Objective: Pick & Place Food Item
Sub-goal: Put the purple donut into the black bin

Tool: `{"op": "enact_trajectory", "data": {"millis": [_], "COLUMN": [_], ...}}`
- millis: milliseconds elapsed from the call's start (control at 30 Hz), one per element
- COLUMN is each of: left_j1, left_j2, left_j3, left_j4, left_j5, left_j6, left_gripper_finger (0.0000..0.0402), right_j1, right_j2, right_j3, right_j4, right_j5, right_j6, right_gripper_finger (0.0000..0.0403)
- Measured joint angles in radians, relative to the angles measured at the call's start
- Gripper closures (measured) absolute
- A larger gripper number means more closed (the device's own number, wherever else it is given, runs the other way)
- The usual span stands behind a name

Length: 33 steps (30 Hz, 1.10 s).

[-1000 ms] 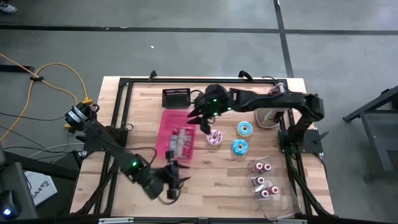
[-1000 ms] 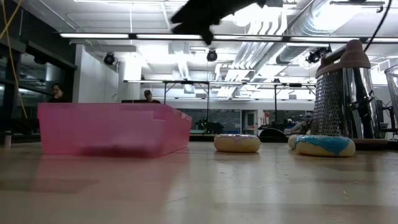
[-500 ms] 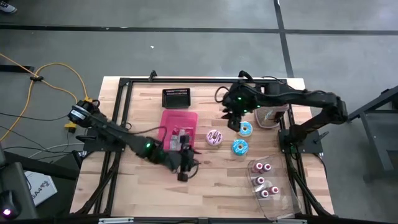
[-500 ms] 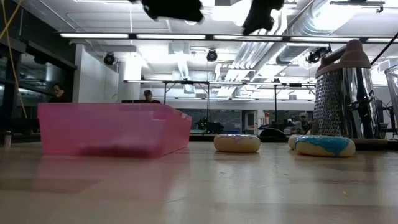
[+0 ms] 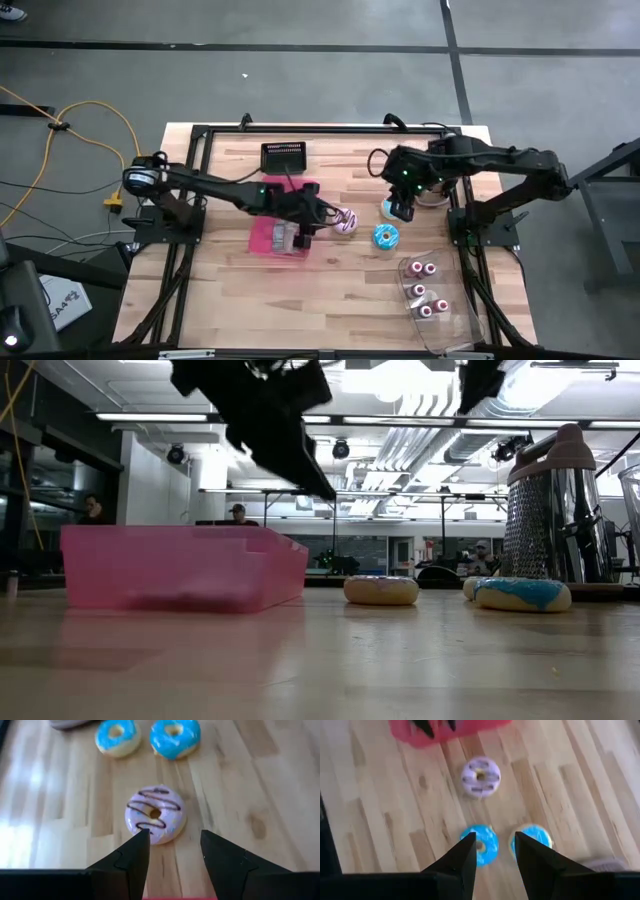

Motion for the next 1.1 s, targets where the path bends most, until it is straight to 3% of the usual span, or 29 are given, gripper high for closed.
{"op": "enact_trajectory", "data": {"millis": [433,600,900,1100], "left_j1": [-0.018,0.002,0.111,0.14], "left_j2": [0.142,0.151,0.153,0.155], "left_j3": [0.0,0.009,0.023,0.053], "left_j4": [0.194,0.206,0.21,0.18], "left_j5": [0.035,0.048,0.268,0.275], "left_j6": [0.268,0.289,0.283,0.333], "left_gripper_finger": [0.0233,0.0233,0.0233,0.0243], "right_j1": [0.204,0.254,0.317,0.324], "right_j2": [0.002,0.002,0.002,0.002], "right_j3": [-0.002,-0.002,-0.002,-0.002], "right_j4": [-0.106,-0.115,-0.109,-0.106], "right_j5": [0.107,0.139,0.211,0.225], "right_j6": [0.185,0.258,0.352,0.369], "right_gripper_finger": [0.0283,0.0283,0.0283,0.0283]}}
